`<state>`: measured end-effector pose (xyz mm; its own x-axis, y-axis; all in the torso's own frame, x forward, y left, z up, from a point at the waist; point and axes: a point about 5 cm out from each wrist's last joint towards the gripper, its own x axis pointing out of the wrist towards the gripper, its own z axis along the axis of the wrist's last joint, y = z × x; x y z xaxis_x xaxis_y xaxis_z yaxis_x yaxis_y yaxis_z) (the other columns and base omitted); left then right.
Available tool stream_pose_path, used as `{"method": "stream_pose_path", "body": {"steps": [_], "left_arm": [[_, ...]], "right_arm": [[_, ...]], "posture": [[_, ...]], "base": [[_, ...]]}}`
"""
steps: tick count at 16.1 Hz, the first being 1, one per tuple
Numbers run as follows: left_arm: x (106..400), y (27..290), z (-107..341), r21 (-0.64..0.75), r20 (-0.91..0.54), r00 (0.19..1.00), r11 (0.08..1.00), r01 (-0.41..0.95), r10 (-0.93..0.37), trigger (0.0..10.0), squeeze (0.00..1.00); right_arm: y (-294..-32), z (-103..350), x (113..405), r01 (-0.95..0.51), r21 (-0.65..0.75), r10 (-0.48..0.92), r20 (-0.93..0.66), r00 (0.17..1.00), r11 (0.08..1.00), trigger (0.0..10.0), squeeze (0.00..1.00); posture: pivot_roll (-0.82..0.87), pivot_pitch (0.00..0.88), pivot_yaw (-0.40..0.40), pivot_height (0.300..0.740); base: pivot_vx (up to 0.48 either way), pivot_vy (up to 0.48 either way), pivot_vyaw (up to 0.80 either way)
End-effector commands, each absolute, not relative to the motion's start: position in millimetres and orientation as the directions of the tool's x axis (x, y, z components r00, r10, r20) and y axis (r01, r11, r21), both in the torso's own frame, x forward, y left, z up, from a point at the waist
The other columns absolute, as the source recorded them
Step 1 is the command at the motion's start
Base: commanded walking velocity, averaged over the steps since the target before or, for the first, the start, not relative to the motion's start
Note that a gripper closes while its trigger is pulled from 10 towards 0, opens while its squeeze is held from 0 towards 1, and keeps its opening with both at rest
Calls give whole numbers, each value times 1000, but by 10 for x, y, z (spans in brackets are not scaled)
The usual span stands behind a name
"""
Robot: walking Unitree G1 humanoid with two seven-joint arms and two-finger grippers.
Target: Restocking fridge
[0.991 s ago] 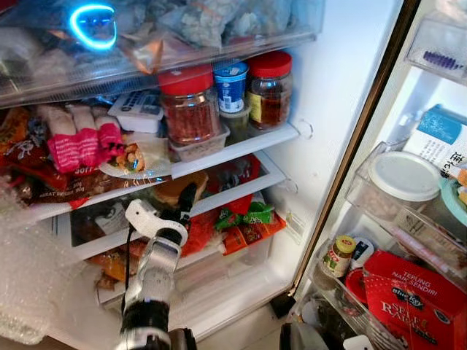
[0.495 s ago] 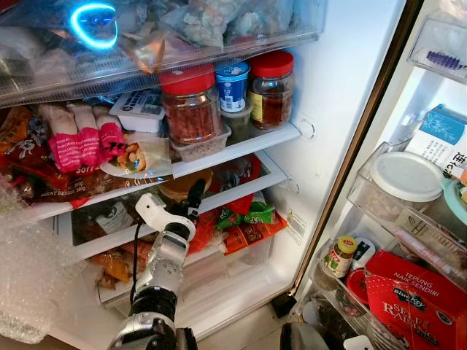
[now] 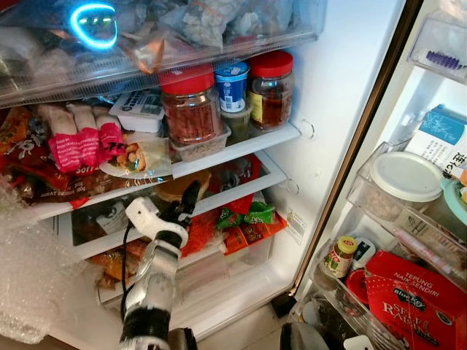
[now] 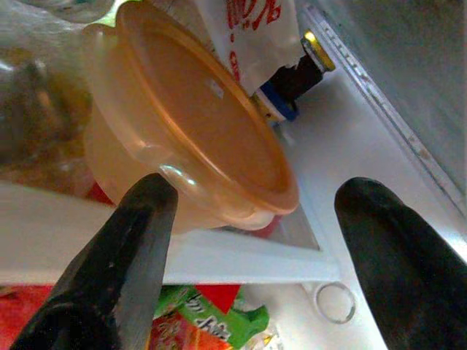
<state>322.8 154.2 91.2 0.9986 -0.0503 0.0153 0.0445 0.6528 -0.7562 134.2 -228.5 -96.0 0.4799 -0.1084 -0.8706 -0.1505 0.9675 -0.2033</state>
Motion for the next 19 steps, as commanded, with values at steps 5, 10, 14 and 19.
{"method": "stream_pose_path", "body": {"steps": [5,10,14,19], "left_arm": [[3025,1630,911,-708,-9,997,704,49,-78,10000,0],[2819,1711,878,-534,-17,990,838,109,-140,10000,0],[2732,1841,861,-253,-38,996,965,67,-79,10000,0],[2607,1994,760,-5,-54,999,1000,9,-9,10000,0]], "right_arm": [[-2197,-981,1328,-162,-175,-78,-874,480,971,10000,0],[-2197,-986,1312,-164,-175,-77,-875,477,971,10000,0],[-2195,-991,1299,-166,-175,-77,-876,476,970,10000,0],[-2159,-1002,1285,-164,-168,-71,-877,475,972,10000,0]], "posture": [[-114,24,23,611],[-107,21,25,611],[-107,3,32,611],[-110,0,48,611]], "base": [[0,0,0],[0,0,0],[0,0,0],[0,0,0]]}}
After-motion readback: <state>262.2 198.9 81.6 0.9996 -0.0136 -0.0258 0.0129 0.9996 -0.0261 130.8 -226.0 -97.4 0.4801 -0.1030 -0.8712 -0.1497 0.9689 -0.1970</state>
